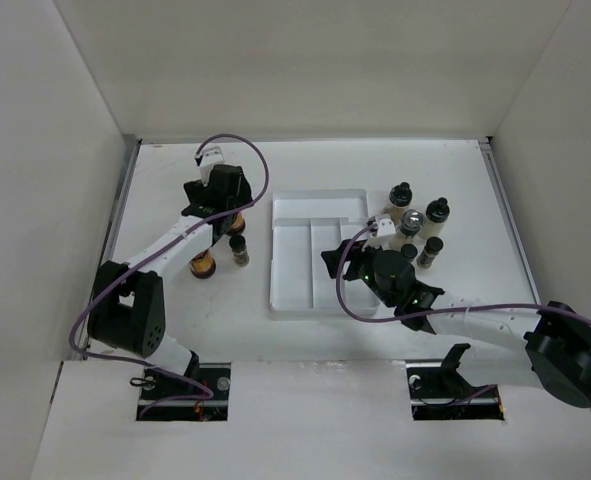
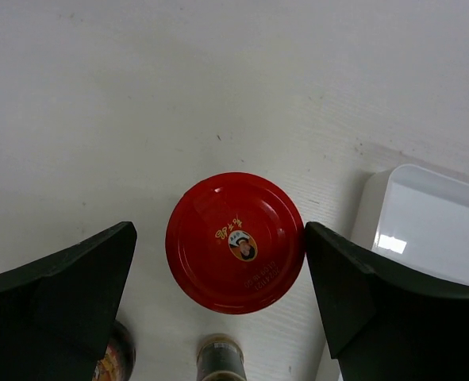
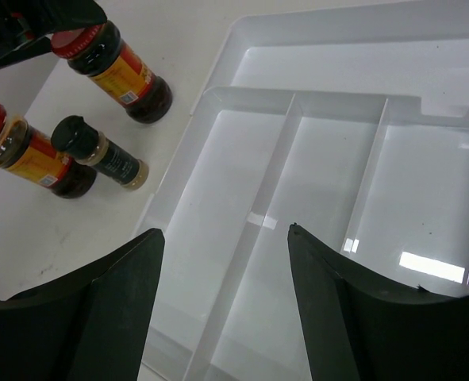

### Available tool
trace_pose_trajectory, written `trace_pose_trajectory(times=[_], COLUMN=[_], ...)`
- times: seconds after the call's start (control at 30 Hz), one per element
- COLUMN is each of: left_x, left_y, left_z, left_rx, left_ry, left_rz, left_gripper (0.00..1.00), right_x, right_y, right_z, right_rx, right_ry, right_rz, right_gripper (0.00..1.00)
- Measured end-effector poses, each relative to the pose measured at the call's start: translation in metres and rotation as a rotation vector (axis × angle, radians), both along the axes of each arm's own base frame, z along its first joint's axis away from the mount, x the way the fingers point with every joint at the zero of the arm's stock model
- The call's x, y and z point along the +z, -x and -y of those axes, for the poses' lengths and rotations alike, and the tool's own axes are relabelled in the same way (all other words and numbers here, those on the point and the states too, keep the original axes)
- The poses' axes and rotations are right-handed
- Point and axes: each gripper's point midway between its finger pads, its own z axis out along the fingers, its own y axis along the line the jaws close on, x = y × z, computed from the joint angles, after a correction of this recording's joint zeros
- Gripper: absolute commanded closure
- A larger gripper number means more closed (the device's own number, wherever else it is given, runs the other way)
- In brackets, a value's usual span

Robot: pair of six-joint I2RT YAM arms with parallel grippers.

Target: Organize the condiment bottles

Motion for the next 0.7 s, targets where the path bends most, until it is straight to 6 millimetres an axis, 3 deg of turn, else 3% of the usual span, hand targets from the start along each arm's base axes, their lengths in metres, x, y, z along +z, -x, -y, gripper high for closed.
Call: trace_pose_trajectory(times=[0.37,0.6,0.7], left_x=[-0.027,-0.029,-0.028], left_y=[-0.008,-0.01,-0.01], left_z=[0.003,0.006,0.006], left_rx=[-0.009,-0.015,-0.015], left_ry=[-0.007,-0.001,-0.003], left_rz=[-0.053,-0.049,-0.048], left_gripper=[0.18,0.51,0.57], right_x=[-0.002,-0.004,-0.004], right_y=[0.0,0.0,0.0], right_z=[0.0,0.0,0.0], right_rx=[0.0,0.0,0.0], right_ry=[0.004,0.008,0.008], right_rz=[-0.003,-0.007,-0.007], right_gripper=[0.28,0.28,0.28])
